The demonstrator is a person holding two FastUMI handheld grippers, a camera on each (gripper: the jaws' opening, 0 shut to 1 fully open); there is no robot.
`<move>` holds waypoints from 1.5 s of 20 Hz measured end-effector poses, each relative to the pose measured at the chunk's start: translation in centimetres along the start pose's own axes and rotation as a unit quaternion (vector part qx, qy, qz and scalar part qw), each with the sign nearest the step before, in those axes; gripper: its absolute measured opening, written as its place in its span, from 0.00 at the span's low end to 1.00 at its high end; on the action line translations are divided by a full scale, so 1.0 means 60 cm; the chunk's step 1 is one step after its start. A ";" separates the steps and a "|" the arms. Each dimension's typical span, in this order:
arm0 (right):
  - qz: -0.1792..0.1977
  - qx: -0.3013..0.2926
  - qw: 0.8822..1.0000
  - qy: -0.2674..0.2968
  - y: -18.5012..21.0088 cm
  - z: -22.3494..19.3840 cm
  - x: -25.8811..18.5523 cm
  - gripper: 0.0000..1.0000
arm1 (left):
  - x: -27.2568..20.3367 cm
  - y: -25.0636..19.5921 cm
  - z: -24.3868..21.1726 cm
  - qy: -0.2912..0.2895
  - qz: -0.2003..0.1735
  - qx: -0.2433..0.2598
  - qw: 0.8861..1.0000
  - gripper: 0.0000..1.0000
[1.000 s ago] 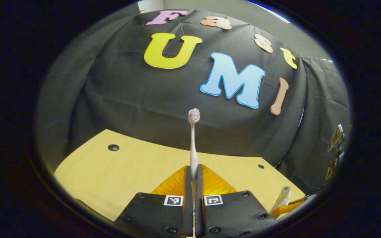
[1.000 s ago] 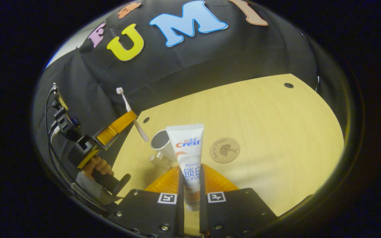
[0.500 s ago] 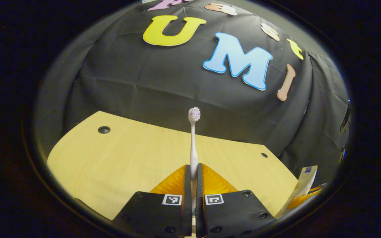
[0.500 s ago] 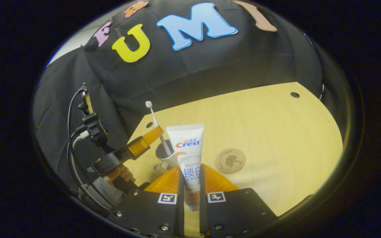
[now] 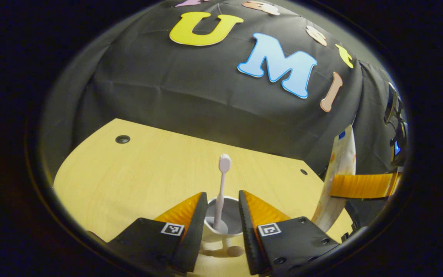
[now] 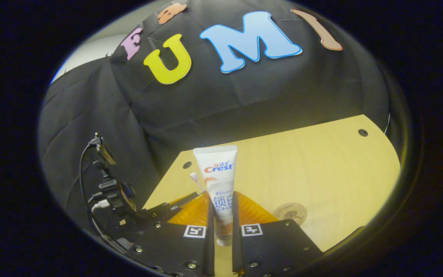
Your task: Put the toothbrush and toothpaste on the desktop into the cup, then pick up the cup and place it on the coaster on the desktop.
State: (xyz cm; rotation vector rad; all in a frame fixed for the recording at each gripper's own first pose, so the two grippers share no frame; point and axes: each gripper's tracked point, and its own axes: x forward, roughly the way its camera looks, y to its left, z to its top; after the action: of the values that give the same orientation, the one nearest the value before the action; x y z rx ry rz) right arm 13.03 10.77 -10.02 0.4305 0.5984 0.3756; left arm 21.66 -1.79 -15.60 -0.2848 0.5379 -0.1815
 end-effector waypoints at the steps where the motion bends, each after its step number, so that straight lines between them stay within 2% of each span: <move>1: 0.004 -0.002 1.000 -0.005 0.005 0.007 0.009 0.19 | -0.009 0.001 -0.001 0.002 0.000 -0.002 1.000 0.67; 2: 0.007 -0.004 1.000 -0.012 0.011 0.012 0.018 0.19 | -0.020 0.004 0.001 0.001 0.000 -0.005 1.000 0.77; 4: 0.018 -0.006 0.999 -0.027 0.025 0.027 0.035 0.19 | -0.046 0.006 0.004 -0.007 -0.002 -0.010 1.000 0.77; 5: 0.022 -0.005 0.999 -0.033 0.031 0.031 0.045 0.18 | -0.058 0.013 0.004 -0.009 0.003 -0.008 1.000 0.92; 6: 0.027 -0.006 0.999 -0.038 0.035 0.033 0.053 0.19 | -0.069 0.014 0.000 -0.008 0.006 -0.004 1.000 0.91; 7: 0.030 -0.008 0.998 -0.045 0.038 0.036 0.064 0.19 | -0.081 0.017 -0.007 -0.005 0.009 0.001 1.000 0.97; 8: 0.032 -0.012 0.998 -0.053 0.041 0.042 0.073 0.18 | -0.092 0.021 -0.012 -0.003 0.014 0.006 1.000 0.91; 14: 0.041 -0.019 0.997 -0.059 0.057 0.037 0.143 0.19 | -0.135 0.021 -0.068 0.033 0.017 0.008 0.999 0.91; 15: 0.037 -0.024 0.998 -0.054 0.055 0.025 0.151 0.19 | -0.140 0.021 -0.078 0.040 0.019 0.003 0.999 0.97; 16: 0.032 -0.033 0.998 -0.039 0.054 0.006 0.167 0.19 | -0.143 0.023 -0.089 0.047 0.019 -0.003 0.999 0.91; 17: 0.030 -0.040 0.998 -0.031 0.056 -0.007 0.175 0.19 | -0.146 0.025 -0.096 0.052 0.021 -0.007 0.998 0.91; 20: 0.022 -0.063 0.998 -0.015 0.053 -0.025 0.186 0.18 | -0.150 0.030 -0.113 0.063 0.024 -0.017 0.998 0.94; 21: 0.020 -0.069 0.997 -0.012 0.051 -0.033 0.184 0.19 | -0.150 0.031 -0.114 0.064 0.026 -0.020 0.997 0.92; 24: 0.018 -0.081 0.997 -0.001 0.048 -0.043 0.182 0.24 | -0.144 0.028 -0.115 0.064 0.028 -0.019 0.997 0.94; 26: 0.016 -0.087 0.996 0.014 0.044 -0.055 0.175 0.24 | -0.141 0.021 -0.116 0.067 0.024 -0.019 0.997 0.91; 29: 0.012 -0.109 0.993 0.032 0.042 -0.071 0.171 0.29 | -0.138 0.014 -0.119 0.069 0.023 -0.018 0.997 0.92; 30: 0.014 -0.113 0.993 0.037 0.043 -0.079 0.167 0.46 | -0.138 0.014 -0.120 0.070 0.024 -0.018 0.997 0.92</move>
State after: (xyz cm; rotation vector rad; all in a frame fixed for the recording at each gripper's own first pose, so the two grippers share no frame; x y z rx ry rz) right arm 17.28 18.85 -16.83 0.2089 0.6139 0.4814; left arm 10.95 -0.57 -17.82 -0.2956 0.6862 -0.1457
